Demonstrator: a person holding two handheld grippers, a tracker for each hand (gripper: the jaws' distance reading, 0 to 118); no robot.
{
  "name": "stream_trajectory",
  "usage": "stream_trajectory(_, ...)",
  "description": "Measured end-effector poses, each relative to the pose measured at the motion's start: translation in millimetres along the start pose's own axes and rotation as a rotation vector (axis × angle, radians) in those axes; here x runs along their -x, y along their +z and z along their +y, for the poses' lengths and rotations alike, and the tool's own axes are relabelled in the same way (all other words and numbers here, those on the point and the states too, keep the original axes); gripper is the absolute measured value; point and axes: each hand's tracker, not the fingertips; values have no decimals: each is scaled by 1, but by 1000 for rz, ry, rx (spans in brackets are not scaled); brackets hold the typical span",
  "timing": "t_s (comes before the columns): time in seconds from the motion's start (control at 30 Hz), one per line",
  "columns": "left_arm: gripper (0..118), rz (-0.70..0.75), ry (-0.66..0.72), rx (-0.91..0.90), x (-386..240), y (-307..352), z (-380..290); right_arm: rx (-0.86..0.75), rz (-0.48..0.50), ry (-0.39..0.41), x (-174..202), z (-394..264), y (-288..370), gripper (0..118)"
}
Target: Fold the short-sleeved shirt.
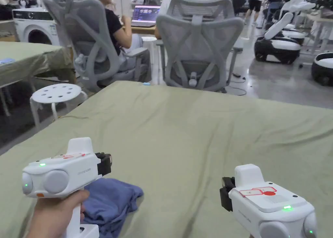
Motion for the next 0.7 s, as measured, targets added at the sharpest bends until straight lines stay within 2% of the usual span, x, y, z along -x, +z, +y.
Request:
stream_trajectory(0.07, 0, -86, -24, -54, -61, -9, 9, -39, -85, -7, -49, 7, 31, 0)
stream_trajectory(0.23, 0, -111, -181, -213, -205, -15, 29, -117, -276, -49, -154, 20, 109, 0)
stream_trajectory(0.37, 0, -131, -263, -277, -285, -5, 39, -184, -363, -49, -208, 31, 162, 0)
stream_trajectory(0.47, 0, -134, -287, -293, -315, 6, 41, -222, -380, -56, -232, 34, 190, 0)
stream_trajectory(0.63, 0, -118, -291, -308, -325, 19, 40, -254, -390, -75, -246, 31, 200, 0)
stream_trajectory(0.67, 1, -115, -295, -309, -325, 21, 40, -258, -389, -74, -246, 29, 203, 0)
stream_trajectory(0.7, 8, -110, -298, -314, -325, 23, 39, -270, -394, -77, -245, 27, 205, 3)
